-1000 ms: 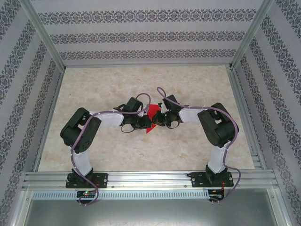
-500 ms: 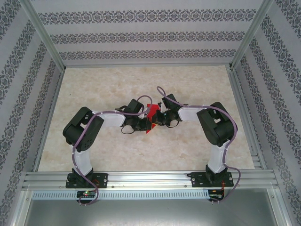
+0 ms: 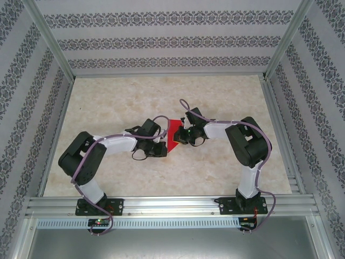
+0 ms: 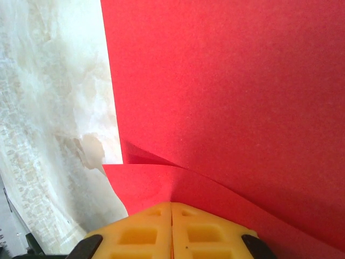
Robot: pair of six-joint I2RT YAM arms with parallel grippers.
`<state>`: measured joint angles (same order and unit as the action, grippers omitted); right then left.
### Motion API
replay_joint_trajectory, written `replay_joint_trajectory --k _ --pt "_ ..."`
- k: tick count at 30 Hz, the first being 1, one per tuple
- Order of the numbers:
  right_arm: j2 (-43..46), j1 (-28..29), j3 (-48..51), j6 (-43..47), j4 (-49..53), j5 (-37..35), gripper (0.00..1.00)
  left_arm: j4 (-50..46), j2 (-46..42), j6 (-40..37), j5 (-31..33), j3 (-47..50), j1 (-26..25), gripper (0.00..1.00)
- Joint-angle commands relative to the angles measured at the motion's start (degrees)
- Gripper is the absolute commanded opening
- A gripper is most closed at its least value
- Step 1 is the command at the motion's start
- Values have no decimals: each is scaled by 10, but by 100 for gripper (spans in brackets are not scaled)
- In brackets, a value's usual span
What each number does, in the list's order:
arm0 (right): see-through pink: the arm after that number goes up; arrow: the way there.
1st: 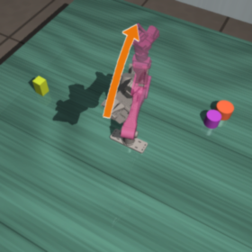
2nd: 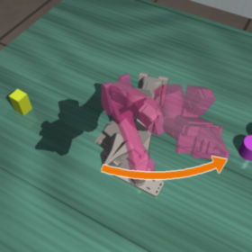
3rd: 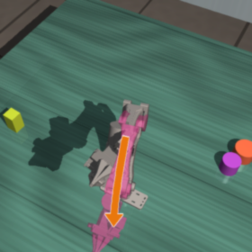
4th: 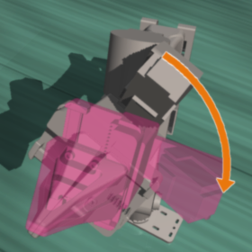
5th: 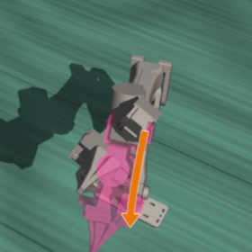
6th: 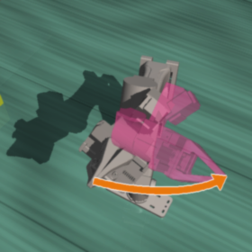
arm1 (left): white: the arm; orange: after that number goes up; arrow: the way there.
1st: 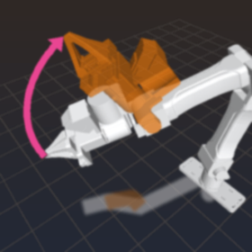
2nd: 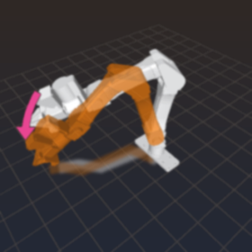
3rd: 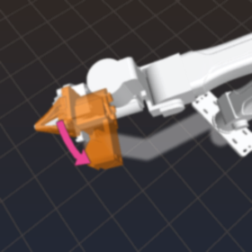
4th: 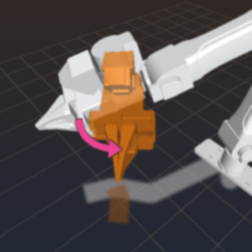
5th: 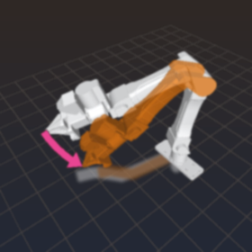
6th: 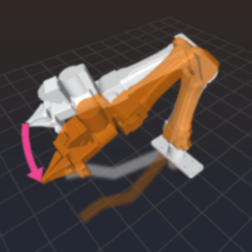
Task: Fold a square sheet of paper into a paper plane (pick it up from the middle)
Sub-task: Third fold the triangle at the center of the table.
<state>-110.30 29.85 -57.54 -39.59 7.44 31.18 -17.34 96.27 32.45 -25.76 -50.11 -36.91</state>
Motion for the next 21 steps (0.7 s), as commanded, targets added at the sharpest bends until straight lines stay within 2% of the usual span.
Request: replay_joint_trajectory --k 1,9,21 --pt "-35 0 22 -7 46 -57 8 12 -34 1 30 -20 -7 9" --pt "-31 4 22 -23 17 -42 8 112 51 58 9 -32 -9 6" --pt "11 5 30 -29 -35 -13 7 107 75 57 36 -28 -8 3"
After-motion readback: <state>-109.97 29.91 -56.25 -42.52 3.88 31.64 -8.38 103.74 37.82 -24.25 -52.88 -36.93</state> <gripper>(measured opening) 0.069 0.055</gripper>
